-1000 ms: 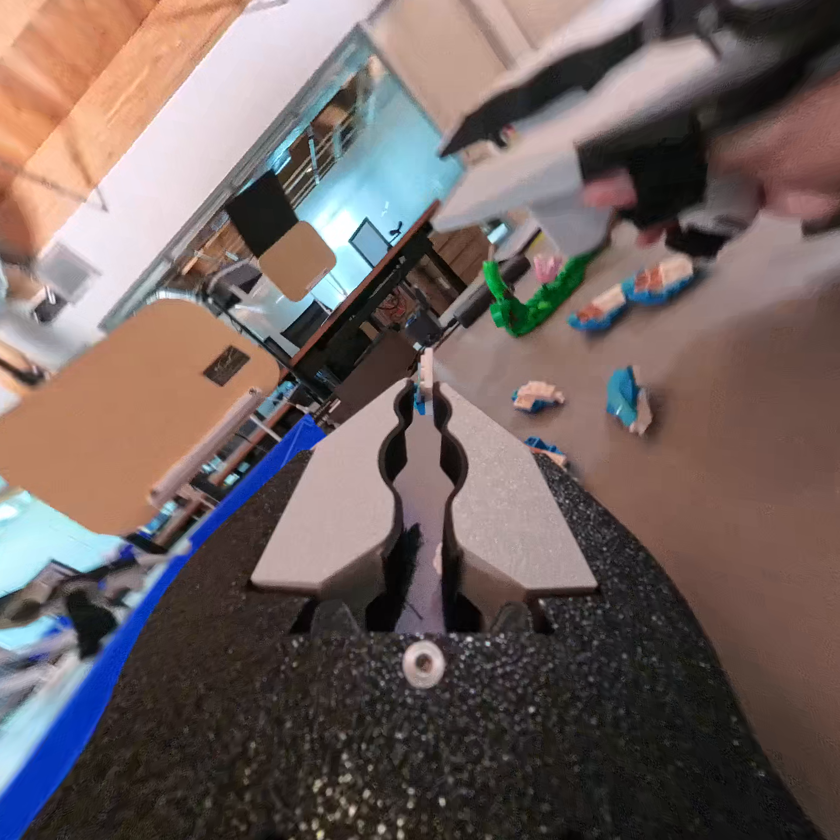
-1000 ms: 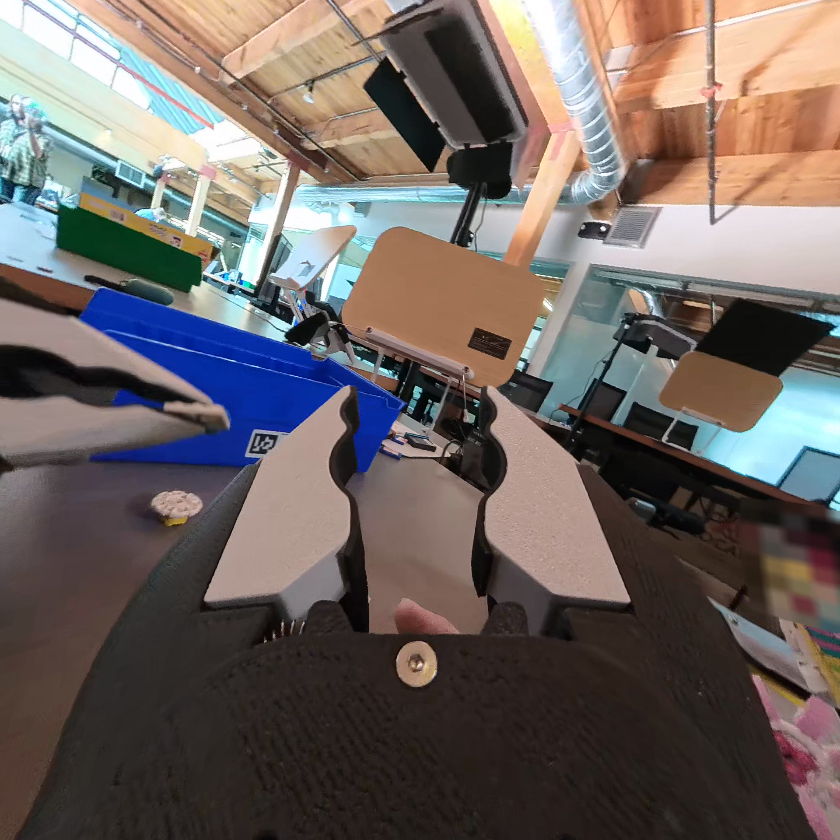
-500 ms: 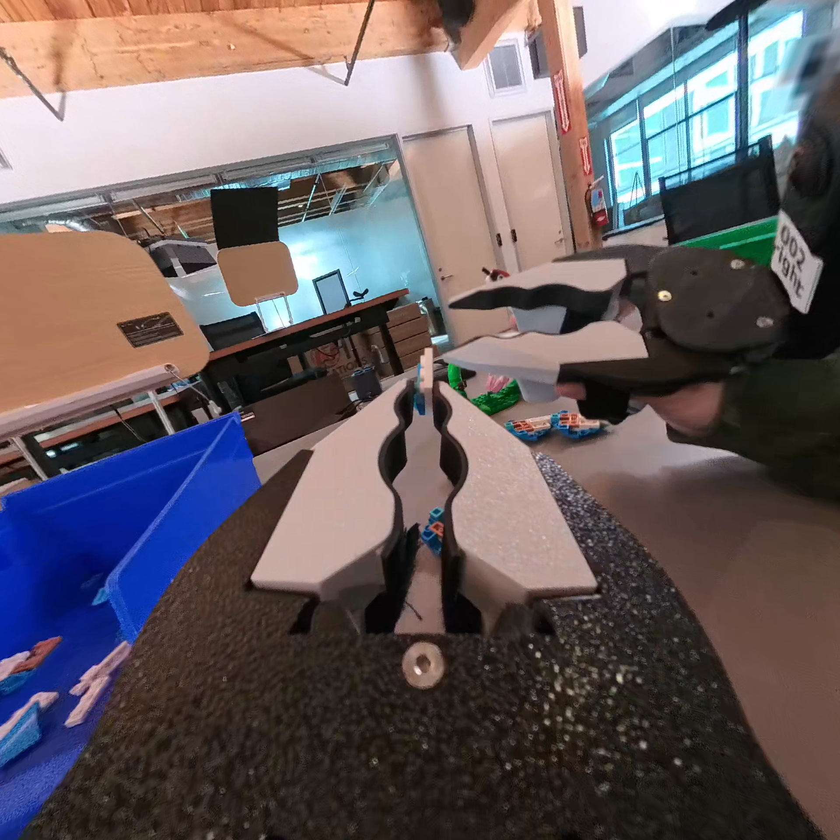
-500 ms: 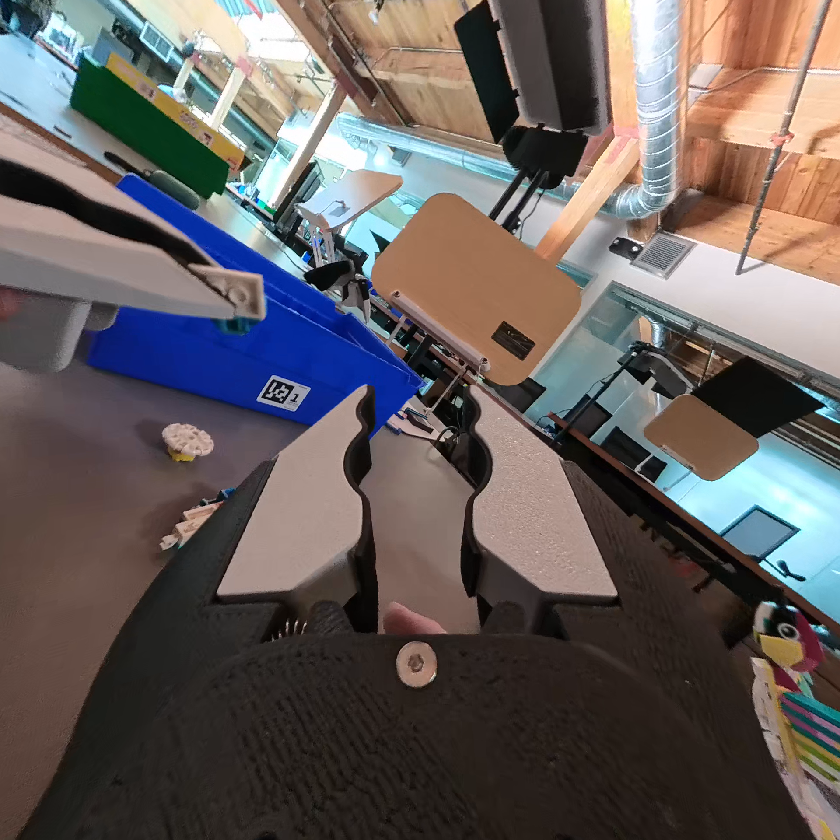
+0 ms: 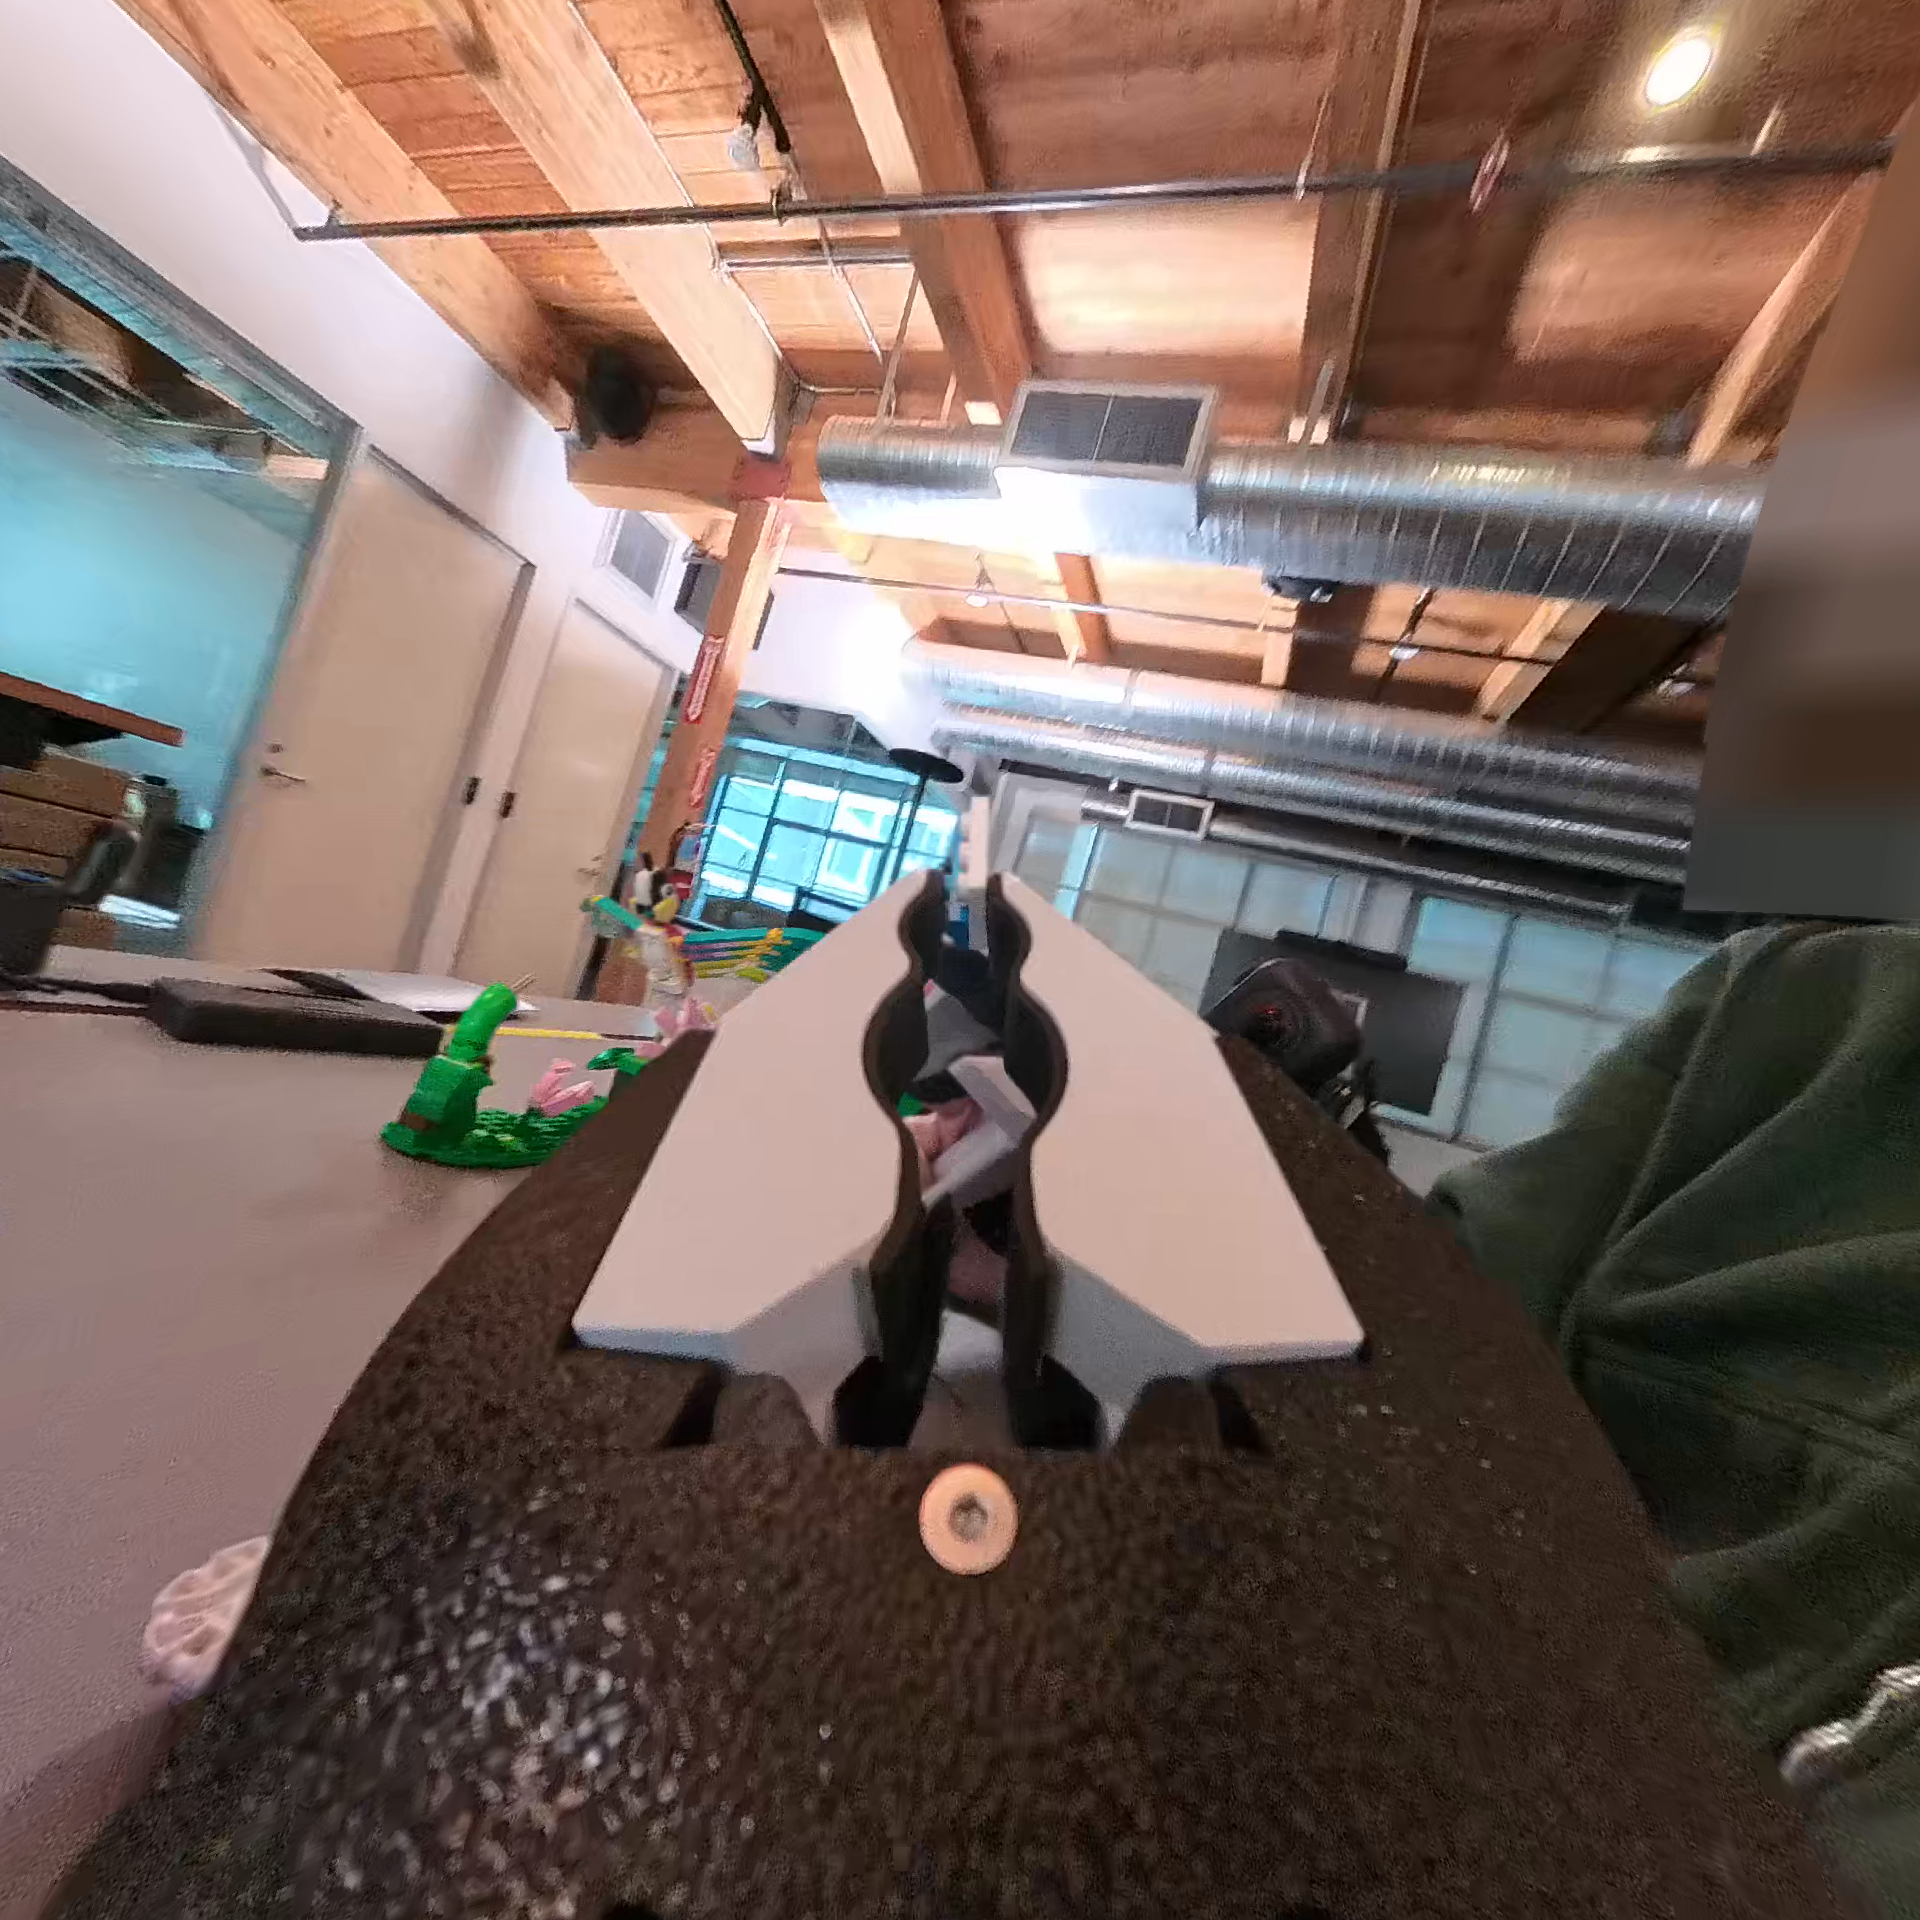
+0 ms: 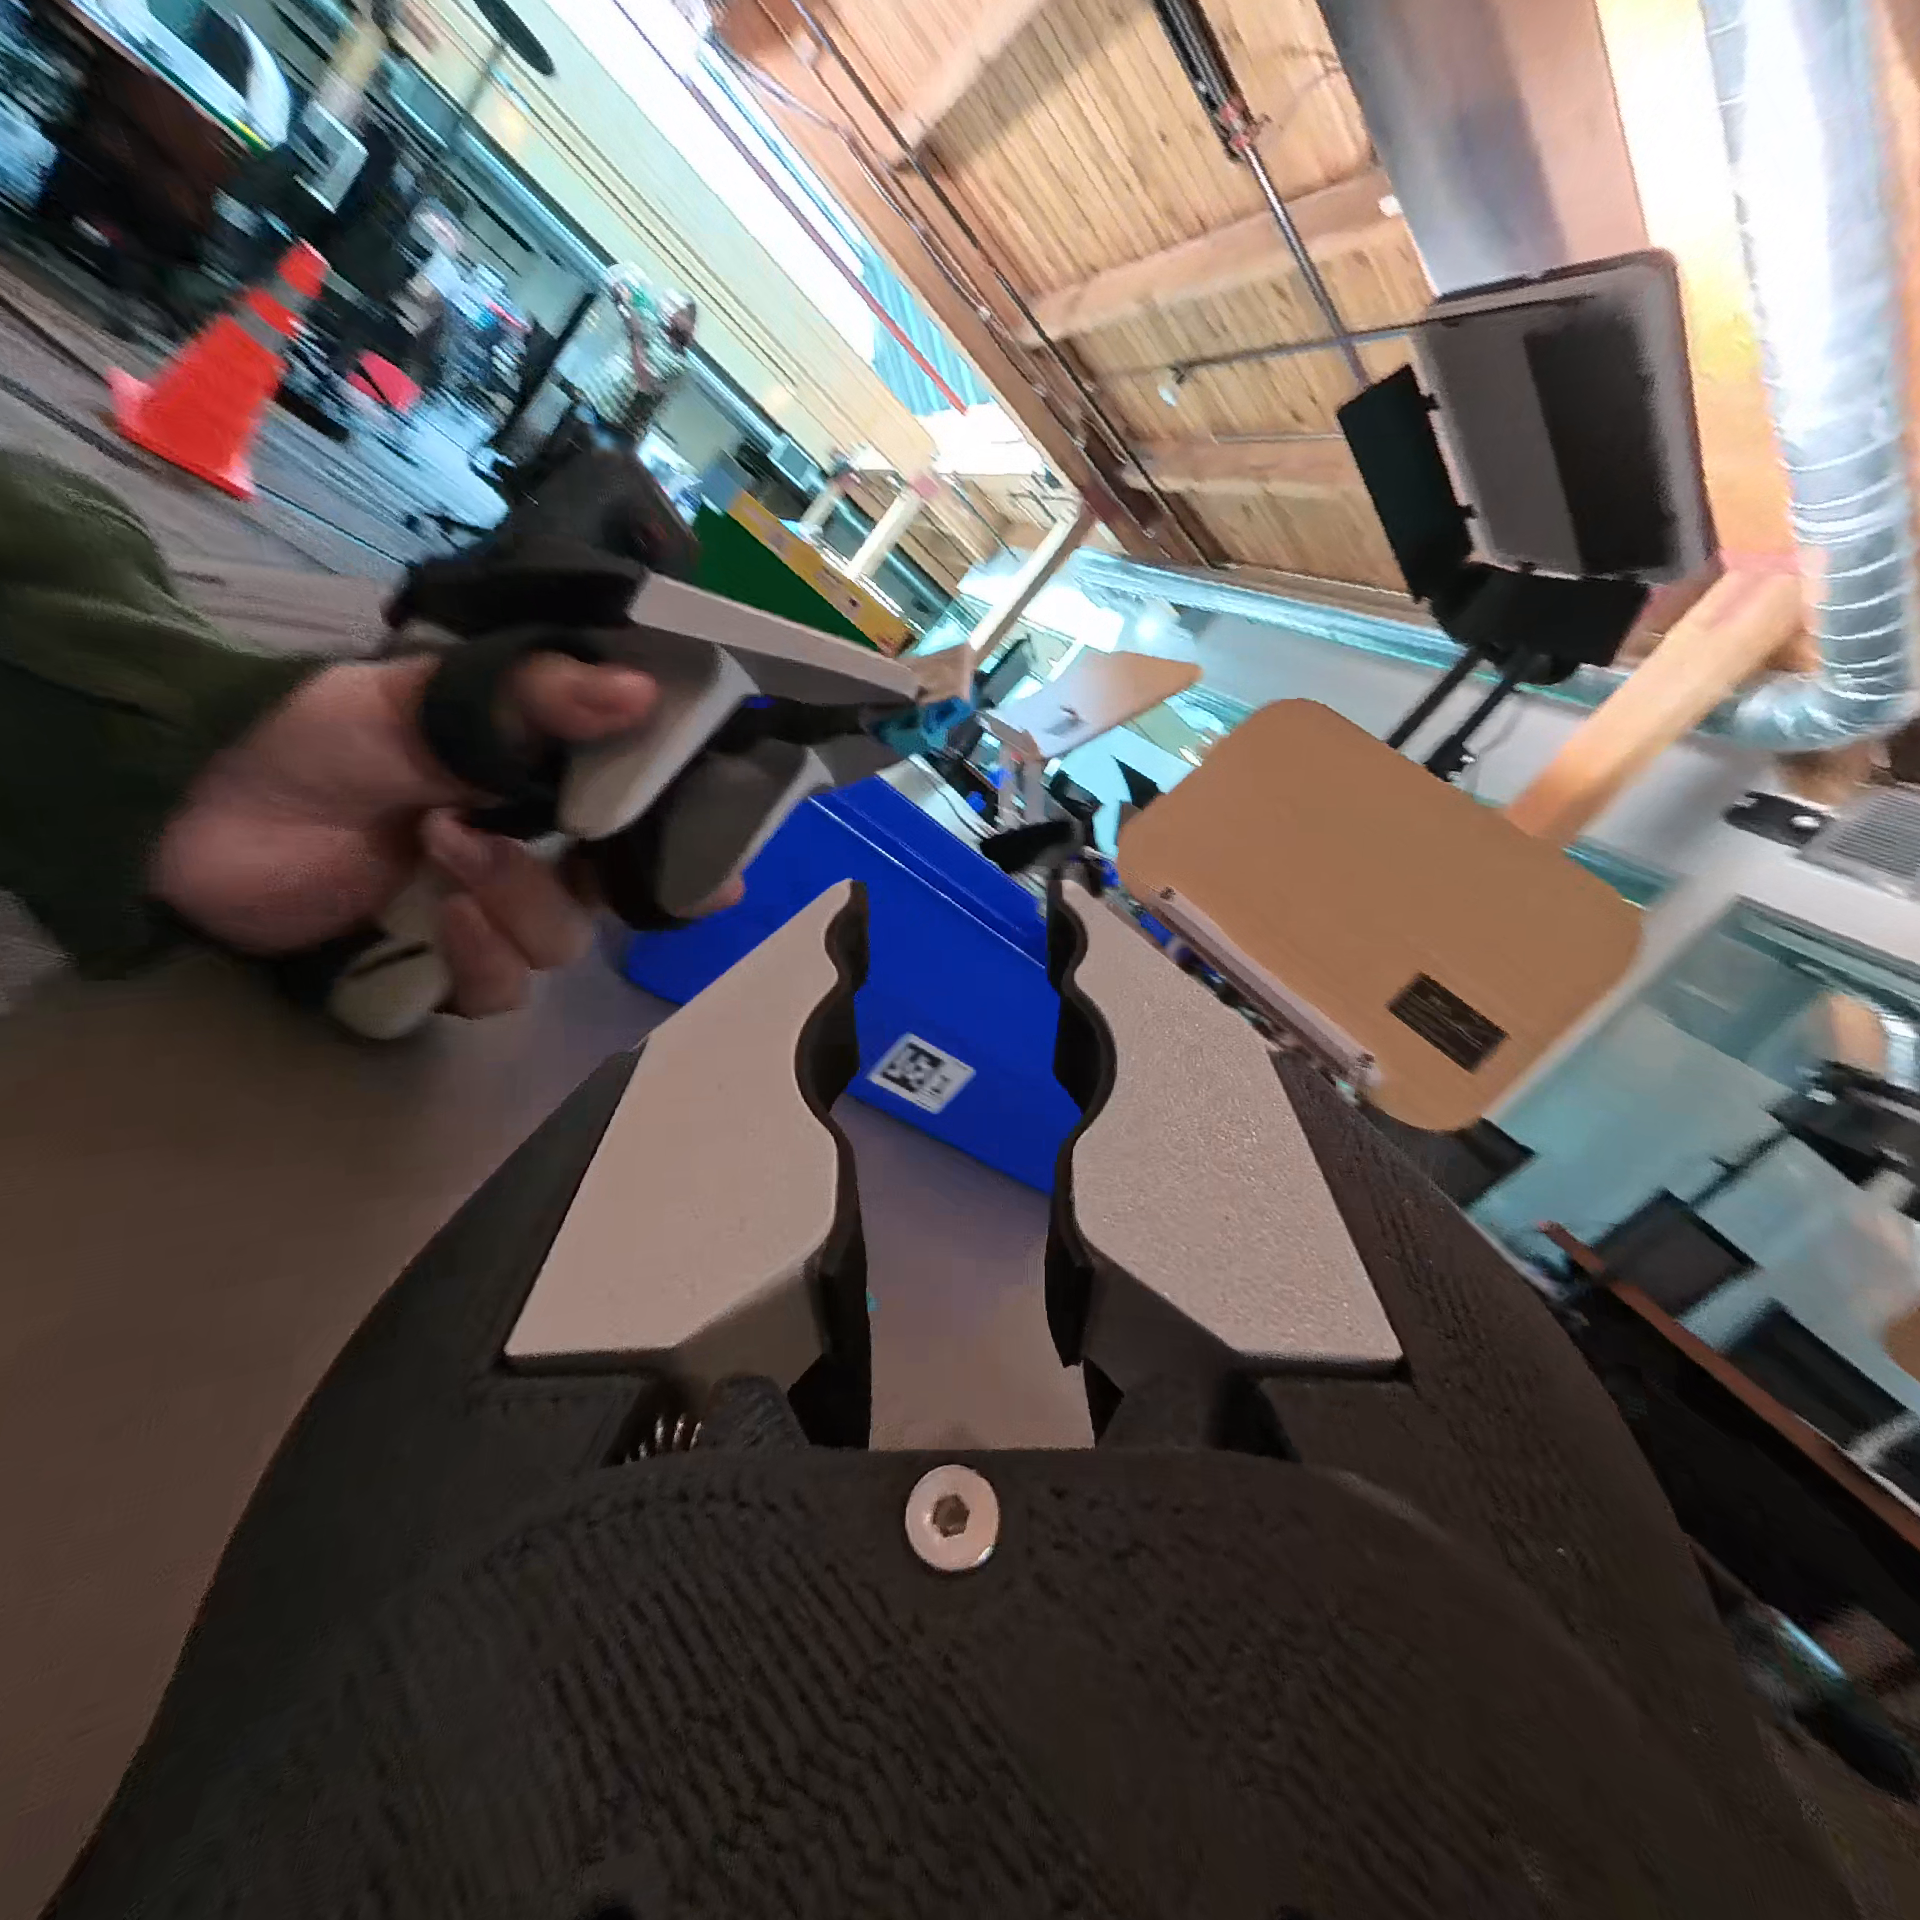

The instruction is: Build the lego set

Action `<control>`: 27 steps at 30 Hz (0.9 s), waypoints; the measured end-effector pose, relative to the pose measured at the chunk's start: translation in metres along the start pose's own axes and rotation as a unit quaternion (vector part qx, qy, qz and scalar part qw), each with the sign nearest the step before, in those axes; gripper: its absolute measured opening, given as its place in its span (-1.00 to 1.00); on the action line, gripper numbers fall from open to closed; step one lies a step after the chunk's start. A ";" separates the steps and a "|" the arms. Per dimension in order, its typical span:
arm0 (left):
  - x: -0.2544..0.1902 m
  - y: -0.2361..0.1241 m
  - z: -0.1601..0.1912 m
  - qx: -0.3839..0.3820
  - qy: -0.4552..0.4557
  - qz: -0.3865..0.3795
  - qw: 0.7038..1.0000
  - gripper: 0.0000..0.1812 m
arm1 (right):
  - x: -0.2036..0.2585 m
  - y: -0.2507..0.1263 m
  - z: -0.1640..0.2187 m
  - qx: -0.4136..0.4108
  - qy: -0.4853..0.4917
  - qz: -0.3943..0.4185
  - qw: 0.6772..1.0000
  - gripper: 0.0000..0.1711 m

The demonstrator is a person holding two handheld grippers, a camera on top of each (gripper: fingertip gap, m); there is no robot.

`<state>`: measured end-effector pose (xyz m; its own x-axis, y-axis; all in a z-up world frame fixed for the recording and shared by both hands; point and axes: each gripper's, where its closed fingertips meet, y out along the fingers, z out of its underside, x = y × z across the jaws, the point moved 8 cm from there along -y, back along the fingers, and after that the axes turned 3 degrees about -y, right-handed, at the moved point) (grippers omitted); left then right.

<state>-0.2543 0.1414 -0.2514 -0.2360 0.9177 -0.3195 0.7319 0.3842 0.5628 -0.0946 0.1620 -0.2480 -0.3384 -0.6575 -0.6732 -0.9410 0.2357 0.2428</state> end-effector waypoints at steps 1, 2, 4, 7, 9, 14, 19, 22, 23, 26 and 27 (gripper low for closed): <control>0.001 0.000 0.000 -0.002 -0.011 0.005 1.000 -0.96 | 0.002 0.001 -0.002 -0.007 0.012 -0.009 1.000 -0.63; 0.002 0.000 0.000 0.000 -0.020 0.011 1.000 -0.96 | 0.003 0.001 -0.003 -0.011 0.024 -0.013 1.000 -0.63; 0.001 0.001 0.001 0.010 -0.023 0.016 1.000 -0.96 | 0.006 0.003 -0.005 -0.018 0.079 -0.036 0.996 -0.70; -0.001 0.006 0.006 0.038 -0.022 0.027 0.999 -0.96 | 0.006 0.005 -0.007 -0.046 0.221 -0.081 0.971 -0.86; -0.002 0.008 0.008 0.050 -0.019 0.028 0.998 -0.97 | 0.004 0.005 -0.005 -0.049 0.267 -0.094 0.958 -0.89; -0.002 0.009 0.010 0.062 -0.021 0.029 0.997 -0.96 | -0.003 0.003 -0.003 -0.073 0.346 -0.103 0.930 -0.93; -0.002 0.011 0.012 0.074 -0.018 0.030 0.997 -0.97 | -0.006 0.002 0.001 -0.082 0.389 -0.120 0.910 -0.94; -0.003 0.011 0.013 0.074 -0.018 0.030 0.997 -0.97 | -0.006 0.002 0.001 -0.086 0.394 -0.128 0.906 -0.91; -0.002 0.011 0.012 0.074 -0.018 0.030 0.997 -0.97 | -0.006 0.001 0.001 -0.089 0.400 -0.133 0.902 -0.88; -0.002 0.011 0.012 0.072 -0.018 0.028 0.997 -0.97 | -0.006 0.002 0.002 -0.095 0.423 -0.144 0.890 -0.84; -0.002 0.011 0.013 0.075 -0.018 0.028 0.997 -0.97 | -0.007 0.003 0.003 -0.093 0.426 -0.144 0.888 -0.83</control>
<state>-0.2377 0.1422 -0.2541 -0.1707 0.9325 -0.3184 0.8310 0.3098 0.4620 -0.0948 0.1689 -0.2449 0.1152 -0.9930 0.0272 -0.9451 -0.1011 0.3108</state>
